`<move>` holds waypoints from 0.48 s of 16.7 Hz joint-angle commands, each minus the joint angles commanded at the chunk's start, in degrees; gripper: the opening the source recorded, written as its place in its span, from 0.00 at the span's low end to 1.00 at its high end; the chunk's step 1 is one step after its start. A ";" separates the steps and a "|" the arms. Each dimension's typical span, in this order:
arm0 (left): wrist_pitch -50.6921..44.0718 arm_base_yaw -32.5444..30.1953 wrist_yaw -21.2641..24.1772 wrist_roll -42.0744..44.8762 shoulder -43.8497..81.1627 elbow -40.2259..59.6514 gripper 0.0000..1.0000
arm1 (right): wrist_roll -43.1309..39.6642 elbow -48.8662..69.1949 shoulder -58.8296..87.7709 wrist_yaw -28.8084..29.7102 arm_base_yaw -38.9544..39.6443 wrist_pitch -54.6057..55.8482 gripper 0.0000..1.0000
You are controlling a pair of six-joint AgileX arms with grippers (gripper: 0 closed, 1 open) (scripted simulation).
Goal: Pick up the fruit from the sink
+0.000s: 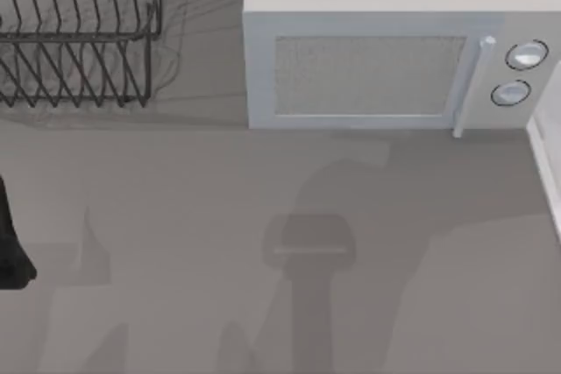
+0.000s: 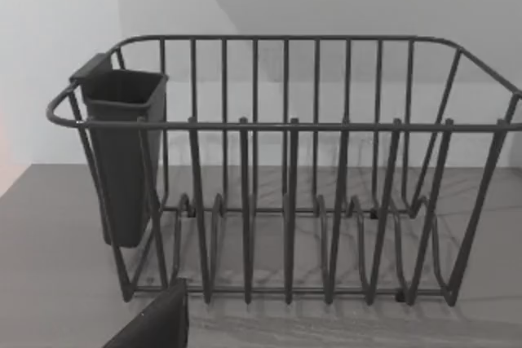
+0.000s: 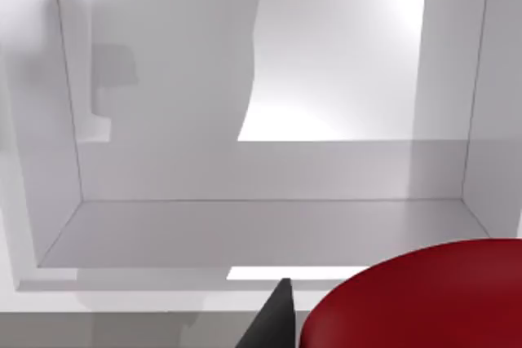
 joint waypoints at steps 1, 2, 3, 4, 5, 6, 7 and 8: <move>0.00 0.00 0.00 0.00 0.00 0.00 1.00 | 0.10 -0.11 0.11 -0.03 0.16 0.13 0.00; 0.00 0.00 0.00 0.00 0.00 0.00 1.00 | 0.18 -0.15 0.08 -0.04 0.24 0.13 0.00; 0.00 0.00 0.00 0.00 0.00 0.00 1.00 | 0.72 -0.39 -0.15 -0.08 0.84 0.10 0.00; 0.00 0.00 0.00 0.00 0.00 0.00 1.00 | 1.78 -0.83 -0.56 -0.17 2.00 0.06 0.00; 0.00 0.00 0.00 0.00 0.00 0.00 1.00 | 3.32 -1.44 -1.11 -0.29 3.66 0.01 0.00; 0.00 0.00 0.00 0.00 0.00 0.00 1.00 | 5.38 -2.22 -1.79 -0.45 5.84 -0.02 0.00; 0.00 0.00 0.00 0.00 0.00 0.00 1.00 | 7.87 -3.13 -2.55 -0.62 8.45 -0.04 0.00; 0.00 0.00 0.00 0.00 0.00 0.00 1.00 | 10.73 -4.16 -3.38 -0.79 11.42 -0.02 0.00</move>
